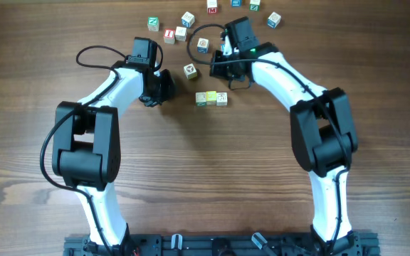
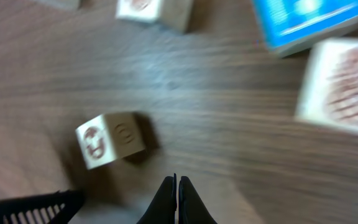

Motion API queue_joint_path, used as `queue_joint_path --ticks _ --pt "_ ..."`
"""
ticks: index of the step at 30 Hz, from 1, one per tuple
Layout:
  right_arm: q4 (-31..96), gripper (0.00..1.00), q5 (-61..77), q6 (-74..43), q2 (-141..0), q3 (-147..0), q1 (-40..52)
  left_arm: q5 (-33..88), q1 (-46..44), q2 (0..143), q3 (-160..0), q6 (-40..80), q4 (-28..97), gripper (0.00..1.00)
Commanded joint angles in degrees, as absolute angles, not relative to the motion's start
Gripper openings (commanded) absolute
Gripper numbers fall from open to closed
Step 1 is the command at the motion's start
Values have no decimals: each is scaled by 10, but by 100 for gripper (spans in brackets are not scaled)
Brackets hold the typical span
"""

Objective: Form a horizontal line

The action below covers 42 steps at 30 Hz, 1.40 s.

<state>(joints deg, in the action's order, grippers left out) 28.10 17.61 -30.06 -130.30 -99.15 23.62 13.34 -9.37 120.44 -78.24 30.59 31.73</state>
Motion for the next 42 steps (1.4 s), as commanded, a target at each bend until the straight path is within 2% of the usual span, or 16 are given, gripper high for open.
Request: queue_joint_path --ticks 1,10,42 --pt "295 5 185 -286 -1322 -1002 246 18 -84 1283 -733 309 339 5" --pt "353 5 151 -285 -1322 -1002 256 18 -84 1283 -733 309 339 5" --pt "387 5 156 -285 -1322 -1002 259 18 -84 1283 -733 309 338 5"
